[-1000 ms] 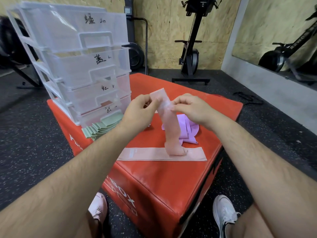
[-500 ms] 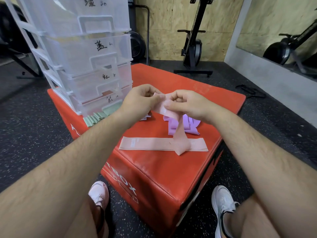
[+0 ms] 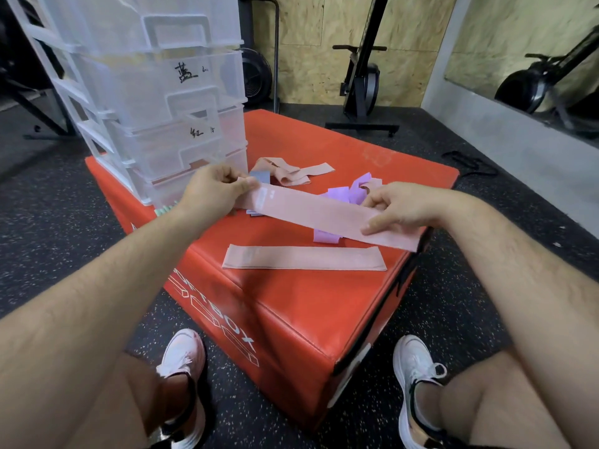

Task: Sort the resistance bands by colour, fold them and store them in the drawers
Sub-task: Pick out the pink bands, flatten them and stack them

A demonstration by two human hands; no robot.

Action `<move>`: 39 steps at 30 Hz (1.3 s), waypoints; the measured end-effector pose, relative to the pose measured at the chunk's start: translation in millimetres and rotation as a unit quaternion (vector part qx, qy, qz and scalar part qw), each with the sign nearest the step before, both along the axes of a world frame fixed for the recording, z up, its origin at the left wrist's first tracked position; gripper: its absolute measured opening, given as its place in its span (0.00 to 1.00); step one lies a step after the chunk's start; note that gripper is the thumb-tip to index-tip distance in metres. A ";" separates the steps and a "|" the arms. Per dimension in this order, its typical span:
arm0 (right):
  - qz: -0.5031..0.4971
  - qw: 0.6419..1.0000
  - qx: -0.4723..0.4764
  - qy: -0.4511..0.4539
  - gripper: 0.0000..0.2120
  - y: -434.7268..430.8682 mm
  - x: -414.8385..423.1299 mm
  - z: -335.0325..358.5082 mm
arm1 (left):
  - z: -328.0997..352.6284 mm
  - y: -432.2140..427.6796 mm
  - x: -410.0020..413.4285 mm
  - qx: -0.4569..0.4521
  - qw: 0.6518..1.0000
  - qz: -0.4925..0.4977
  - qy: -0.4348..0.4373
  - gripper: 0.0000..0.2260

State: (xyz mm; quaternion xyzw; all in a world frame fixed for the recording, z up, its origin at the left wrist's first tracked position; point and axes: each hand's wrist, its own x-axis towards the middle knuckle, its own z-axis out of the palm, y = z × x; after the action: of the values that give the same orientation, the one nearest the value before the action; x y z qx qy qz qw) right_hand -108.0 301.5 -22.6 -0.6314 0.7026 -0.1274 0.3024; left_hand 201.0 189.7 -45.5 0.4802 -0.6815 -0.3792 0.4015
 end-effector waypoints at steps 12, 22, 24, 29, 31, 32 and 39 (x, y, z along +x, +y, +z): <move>-0.095 0.994 0.024 -0.051 0.05 17.4 -31.4 -50.4 | -51.8 -1.6 17.4 0.045 0.987 0.014 -0.156 0.12; -0.106 0.993 -0.013 0.055 0.09 8.5 -18.8 -79.1 | -77.6 -5.2 22.0 0.025 0.958 0.025 -0.285 0.11; -0.104 0.992 -0.014 0.066 0.10 7.1 -18.1 -83.4 | -80.5 -5.7 21.5 0.020 0.958 0.019 -0.285 0.11; -0.096 0.991 -0.027 0.086 0.11 6.5 -13.9 -87.3 | -83.6 -7.2 23.8 0.004 0.958 0.010 -0.287 0.11; -0.089 0.991 -0.028 0.097 0.09 6.7 -12.1 -86.4 | -82.6 -6.5 23.7 -0.006 0.959 0.011 -0.284 0.12; -0.087 0.990 -0.022 0.105 0.08 6.8 -11.6 -86.0 | -81.4 -5.7 23.6 -0.011 0.960 0.009 -0.279 0.12; -0.071 0.986 -0.016 0.148 0.07 11.7 -8.8 -83.4 | -85.8 -0.5 28.5 -0.034 0.942 -0.053 -0.329 0.05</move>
State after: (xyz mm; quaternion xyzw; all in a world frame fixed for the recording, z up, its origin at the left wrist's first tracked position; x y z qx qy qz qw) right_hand -116.8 313.1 -106.1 -0.5962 0.7807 -0.0650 0.1755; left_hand 229.5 189.1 -131.2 0.5276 -0.8123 -0.1975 0.1509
